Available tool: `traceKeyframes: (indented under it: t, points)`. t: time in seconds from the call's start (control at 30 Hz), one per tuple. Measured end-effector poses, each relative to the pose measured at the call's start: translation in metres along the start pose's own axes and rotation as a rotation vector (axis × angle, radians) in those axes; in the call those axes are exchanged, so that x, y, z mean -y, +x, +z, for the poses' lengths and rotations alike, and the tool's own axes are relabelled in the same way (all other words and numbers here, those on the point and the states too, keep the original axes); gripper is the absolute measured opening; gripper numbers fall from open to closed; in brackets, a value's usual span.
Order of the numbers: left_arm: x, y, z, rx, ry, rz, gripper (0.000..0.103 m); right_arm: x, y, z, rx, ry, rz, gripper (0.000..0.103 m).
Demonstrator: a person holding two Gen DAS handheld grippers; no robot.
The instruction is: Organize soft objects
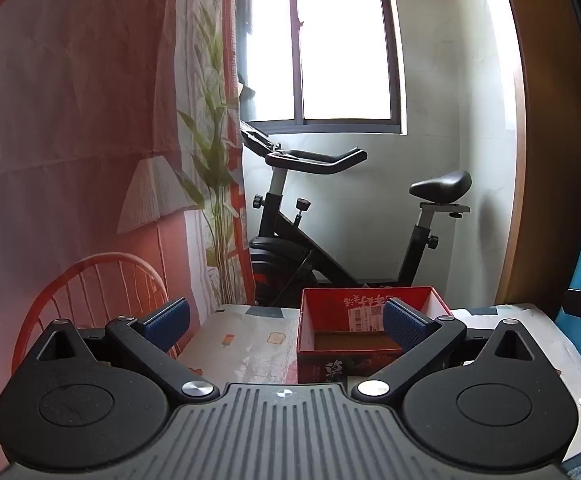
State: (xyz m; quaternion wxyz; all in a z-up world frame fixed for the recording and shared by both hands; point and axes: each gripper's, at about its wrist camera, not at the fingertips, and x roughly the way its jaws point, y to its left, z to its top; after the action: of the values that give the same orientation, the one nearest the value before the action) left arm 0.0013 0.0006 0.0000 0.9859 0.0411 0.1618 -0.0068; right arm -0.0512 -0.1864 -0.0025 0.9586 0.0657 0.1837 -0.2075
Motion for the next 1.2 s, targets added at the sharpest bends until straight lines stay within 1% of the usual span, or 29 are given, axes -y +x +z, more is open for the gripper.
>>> traceKeyframes:
  t: [0.03,0.23,0.27,0.43,0.47,0.7,1.2]
  points:
    - [0.001,-0.002,-0.001,0.043,0.012,0.009,0.103,0.000,0.000,0.000,-0.001,0.001,0.000,0.103]
    - [0.004,-0.009,-0.003,0.046,0.042,0.006,0.103,0.000,0.001,0.001,-0.013,0.002,0.002,0.103]
    - [0.003,-0.002,-0.001,0.042,0.037,0.007,0.103,0.000,0.001,0.001,-0.013,0.003,0.002,0.103]
    - [-0.004,-0.008,-0.004,0.033,0.017,-0.008,0.103,0.000,0.002,0.002,-0.015,-0.003,0.000,0.103]
    - [-0.002,-0.002,0.000,0.020,0.025,-0.008,0.103,0.000,0.002,0.003,-0.016,-0.002,0.000,0.103]
    - [-0.002,0.000,0.000,0.018,0.039,-0.028,0.103,0.001,0.002,0.000,-0.012,-0.003,-0.002,0.103]
    - [-0.003,0.000,-0.001,0.023,0.040,-0.017,0.103,0.002,0.003,0.000,-0.011,-0.002,-0.001,0.103]
